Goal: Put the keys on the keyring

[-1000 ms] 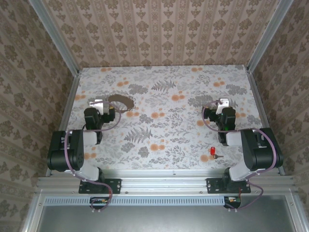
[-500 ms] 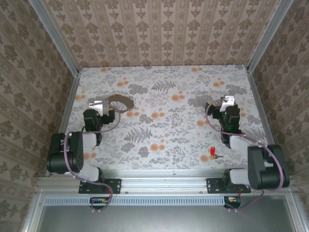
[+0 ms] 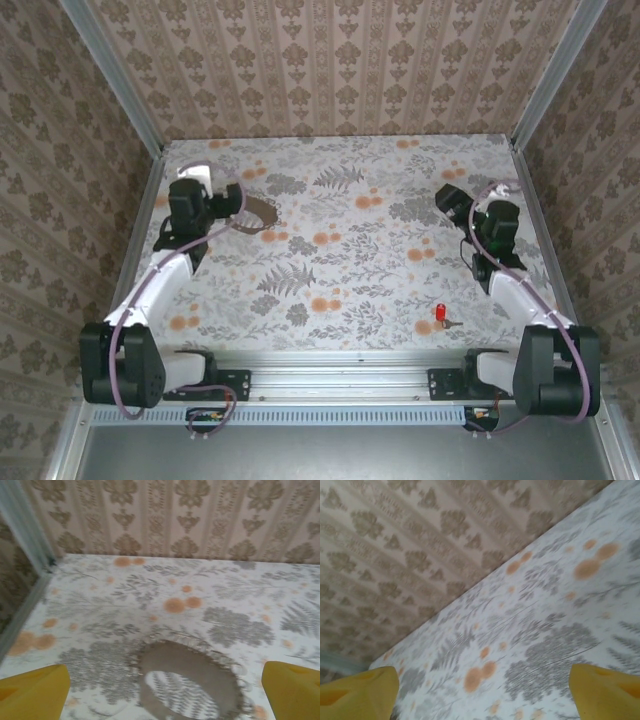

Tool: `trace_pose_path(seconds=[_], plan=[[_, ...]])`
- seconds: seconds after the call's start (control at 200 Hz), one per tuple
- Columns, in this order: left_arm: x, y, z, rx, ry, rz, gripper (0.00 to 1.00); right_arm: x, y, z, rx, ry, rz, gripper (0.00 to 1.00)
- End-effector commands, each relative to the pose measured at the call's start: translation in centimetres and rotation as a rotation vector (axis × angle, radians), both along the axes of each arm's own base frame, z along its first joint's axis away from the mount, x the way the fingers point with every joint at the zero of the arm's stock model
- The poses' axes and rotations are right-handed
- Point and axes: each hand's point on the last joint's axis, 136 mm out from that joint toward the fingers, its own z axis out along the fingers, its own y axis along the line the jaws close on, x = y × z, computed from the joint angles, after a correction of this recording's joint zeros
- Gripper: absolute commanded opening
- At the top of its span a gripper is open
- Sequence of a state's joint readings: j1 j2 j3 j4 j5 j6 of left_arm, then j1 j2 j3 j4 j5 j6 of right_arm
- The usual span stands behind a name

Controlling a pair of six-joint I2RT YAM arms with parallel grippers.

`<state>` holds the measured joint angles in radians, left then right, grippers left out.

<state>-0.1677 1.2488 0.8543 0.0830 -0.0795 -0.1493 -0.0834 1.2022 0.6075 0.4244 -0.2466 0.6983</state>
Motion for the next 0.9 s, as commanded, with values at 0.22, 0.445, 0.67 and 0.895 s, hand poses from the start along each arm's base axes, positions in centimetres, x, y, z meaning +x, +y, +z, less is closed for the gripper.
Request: trace_pose_path(seconds=[0.22, 0.445, 0.67, 0.895], plan=[[-1.3, -7.9, -10.5, -0.111, 0.552, -0.157, 1.0, -3.5, 11.7, -5.6, -0.092, 0.383, 0.4, 0.83], [1.8, -10.2, -13.4, -0.155, 0.633, -0.202, 1.0, -6.1, 14.4, -8.7, -0.131, 0.493, 0.472, 0.8], [4.8, -11.0, -15.8, -0.146, 0.663, -0.204, 1.0, -7.2, 14.4, -9.5, -0.139, 0.513, 0.468, 0.8], [5.1, -12.0, -17.4, -0.146, 0.689, -0.224, 1.0, -7.4, 13.4, -8.6, -0.179, 0.501, 0.433, 0.81]])
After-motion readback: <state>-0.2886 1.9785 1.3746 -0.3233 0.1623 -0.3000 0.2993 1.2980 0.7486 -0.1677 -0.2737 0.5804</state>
